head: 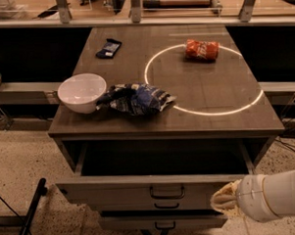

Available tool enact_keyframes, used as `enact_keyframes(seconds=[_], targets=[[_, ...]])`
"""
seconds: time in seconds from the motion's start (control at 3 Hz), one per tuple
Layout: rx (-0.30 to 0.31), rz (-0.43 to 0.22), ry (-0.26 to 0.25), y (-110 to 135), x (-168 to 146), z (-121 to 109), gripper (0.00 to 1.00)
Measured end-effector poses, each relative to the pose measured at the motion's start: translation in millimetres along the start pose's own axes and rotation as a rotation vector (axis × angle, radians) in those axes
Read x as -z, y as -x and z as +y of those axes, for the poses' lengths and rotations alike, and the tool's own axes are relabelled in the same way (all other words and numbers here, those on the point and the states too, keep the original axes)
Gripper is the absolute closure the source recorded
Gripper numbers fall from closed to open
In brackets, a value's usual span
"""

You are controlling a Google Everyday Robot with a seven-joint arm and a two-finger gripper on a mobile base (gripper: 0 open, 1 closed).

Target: Close top drawer

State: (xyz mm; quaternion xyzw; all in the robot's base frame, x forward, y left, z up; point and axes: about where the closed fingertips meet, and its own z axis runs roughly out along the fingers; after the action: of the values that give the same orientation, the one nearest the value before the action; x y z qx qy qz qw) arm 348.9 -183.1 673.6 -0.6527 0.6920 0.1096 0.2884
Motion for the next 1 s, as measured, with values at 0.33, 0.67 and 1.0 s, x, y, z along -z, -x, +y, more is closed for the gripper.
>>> enact_keyframes(seconds=[0.33,0.67,1.0], targets=[[0.0,0.005,0.007,-9.2,-19.9,-13.2,1.0],[-0.009,0.008,0.003,-20.3,-32.8,-29.9,1.0],[-0.013,0.015,0.001,-27.1,-44.1,-47.9,1.0]])
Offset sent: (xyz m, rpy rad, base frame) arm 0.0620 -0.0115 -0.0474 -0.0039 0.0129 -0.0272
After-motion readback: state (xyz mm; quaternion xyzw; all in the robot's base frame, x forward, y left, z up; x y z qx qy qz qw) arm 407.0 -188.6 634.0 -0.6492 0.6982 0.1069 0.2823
